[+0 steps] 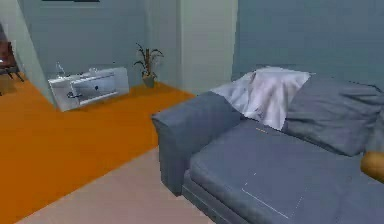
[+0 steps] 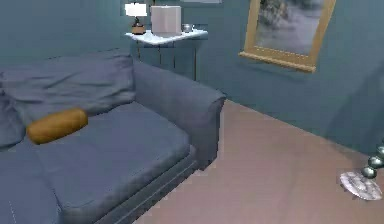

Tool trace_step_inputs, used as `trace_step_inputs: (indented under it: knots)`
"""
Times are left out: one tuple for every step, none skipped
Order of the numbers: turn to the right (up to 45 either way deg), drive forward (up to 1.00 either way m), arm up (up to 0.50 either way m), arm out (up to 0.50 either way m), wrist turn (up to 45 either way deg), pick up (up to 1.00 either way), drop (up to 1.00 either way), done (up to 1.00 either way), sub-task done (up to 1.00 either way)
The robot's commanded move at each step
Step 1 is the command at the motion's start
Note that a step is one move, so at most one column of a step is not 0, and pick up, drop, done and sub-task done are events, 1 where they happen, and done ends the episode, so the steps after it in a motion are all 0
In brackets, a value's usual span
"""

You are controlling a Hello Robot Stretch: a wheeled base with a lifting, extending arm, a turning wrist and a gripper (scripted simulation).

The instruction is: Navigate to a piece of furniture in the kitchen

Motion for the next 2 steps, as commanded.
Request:
trace_step_inputs:
  knots:
    - [-45.0,0.0,0.0,0.0,0.0,0.0,0.0,0.0,0.0]
    - [0.0,1.0,0.0,0.0,0.0,0.0,0.0,0.0,0.0]
